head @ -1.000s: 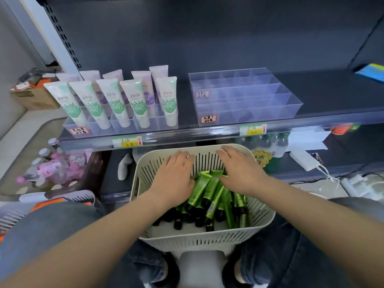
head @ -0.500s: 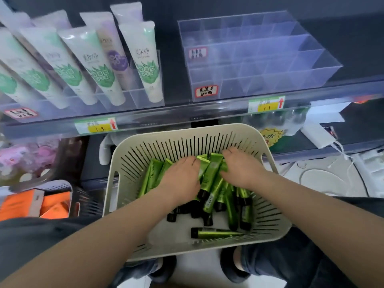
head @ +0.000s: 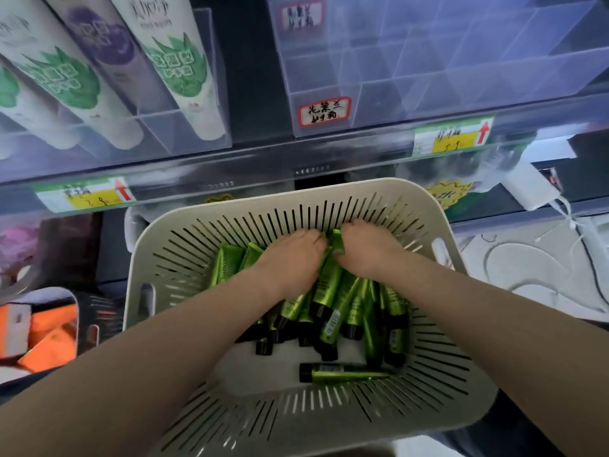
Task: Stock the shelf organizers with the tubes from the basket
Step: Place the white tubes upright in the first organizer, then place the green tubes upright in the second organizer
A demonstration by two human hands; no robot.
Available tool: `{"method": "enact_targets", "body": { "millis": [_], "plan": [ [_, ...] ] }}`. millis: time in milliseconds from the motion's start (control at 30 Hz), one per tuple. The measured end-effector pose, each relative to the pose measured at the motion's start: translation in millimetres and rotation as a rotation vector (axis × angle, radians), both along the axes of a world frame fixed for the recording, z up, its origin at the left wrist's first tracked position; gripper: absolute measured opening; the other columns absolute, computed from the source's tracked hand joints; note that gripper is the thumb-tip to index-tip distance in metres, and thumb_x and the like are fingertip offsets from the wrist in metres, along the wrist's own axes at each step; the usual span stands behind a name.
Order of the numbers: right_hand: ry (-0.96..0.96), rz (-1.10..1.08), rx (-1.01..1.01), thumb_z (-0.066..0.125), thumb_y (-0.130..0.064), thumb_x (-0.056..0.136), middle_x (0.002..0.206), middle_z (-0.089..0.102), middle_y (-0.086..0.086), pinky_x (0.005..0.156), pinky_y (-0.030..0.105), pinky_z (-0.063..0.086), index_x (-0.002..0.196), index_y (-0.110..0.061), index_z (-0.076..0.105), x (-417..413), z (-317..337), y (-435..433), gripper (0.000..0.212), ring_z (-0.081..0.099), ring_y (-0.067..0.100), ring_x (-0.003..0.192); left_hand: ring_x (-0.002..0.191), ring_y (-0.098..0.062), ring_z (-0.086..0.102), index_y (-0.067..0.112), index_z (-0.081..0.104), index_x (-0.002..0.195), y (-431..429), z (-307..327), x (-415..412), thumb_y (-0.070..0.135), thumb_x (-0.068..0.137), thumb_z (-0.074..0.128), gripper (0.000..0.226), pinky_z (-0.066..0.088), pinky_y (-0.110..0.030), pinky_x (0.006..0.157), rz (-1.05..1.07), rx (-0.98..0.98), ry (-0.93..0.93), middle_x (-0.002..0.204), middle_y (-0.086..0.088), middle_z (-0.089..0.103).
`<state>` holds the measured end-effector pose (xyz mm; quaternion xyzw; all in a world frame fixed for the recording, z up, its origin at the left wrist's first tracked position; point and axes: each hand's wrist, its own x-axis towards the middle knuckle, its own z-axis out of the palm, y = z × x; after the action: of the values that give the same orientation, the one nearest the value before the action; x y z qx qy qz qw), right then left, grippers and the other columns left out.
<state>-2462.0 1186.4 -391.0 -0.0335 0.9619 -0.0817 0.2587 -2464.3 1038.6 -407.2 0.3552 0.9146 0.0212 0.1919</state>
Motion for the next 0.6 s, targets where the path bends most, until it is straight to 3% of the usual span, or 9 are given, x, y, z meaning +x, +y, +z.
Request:
{"method": "enact_targets", "body": {
  "millis": [267,367,600],
  "plan": [
    [-0.012,-0.058,-0.106,0.069,-0.031,0.081,0.122,0.049,0.013,0.098,0.039,0.043,0.118,-0.007,0.053,-1,3,1,0.047,0.049,0.03,0.114,0.107,-0.023,0.043,0.008,0.055,0.108,-6,3,0,0.01,0.088,0.053,0.02,0.04,-0.031,0.09,0.041,0.018,0.014,0.11,-0.008,0.046],
    [0.008,-0.077,-0.14,0.072,-0.029,0.078,0.121,0.049,0.013,0.098,0.036,0.042,0.118,-0.007,0.053,2,8,1,0.05,0.048,0.029,0.114,0.1,-0.025,0.052,0.006,0.058,0.105,-11,8,4,0.009,0.09,0.051,0.017,0.042,-0.032,0.083,0.114,0.015,-0.078,0.106,-0.01,0.051],
    [0.004,-0.091,-0.186,0.072,-0.025,0.079,0.121,0.055,0.011,0.088,0.031,0.044,0.12,-0.005,0.055,15,34,2,0.049,0.052,0.027,0.11,0.101,-0.022,0.059,0.012,0.066,0.104,-26,30,22,0.011,0.09,0.053,0.019,0.047,-0.031,0.086,0.198,0.001,-0.205,0.108,-0.007,0.064]
  ]
}}
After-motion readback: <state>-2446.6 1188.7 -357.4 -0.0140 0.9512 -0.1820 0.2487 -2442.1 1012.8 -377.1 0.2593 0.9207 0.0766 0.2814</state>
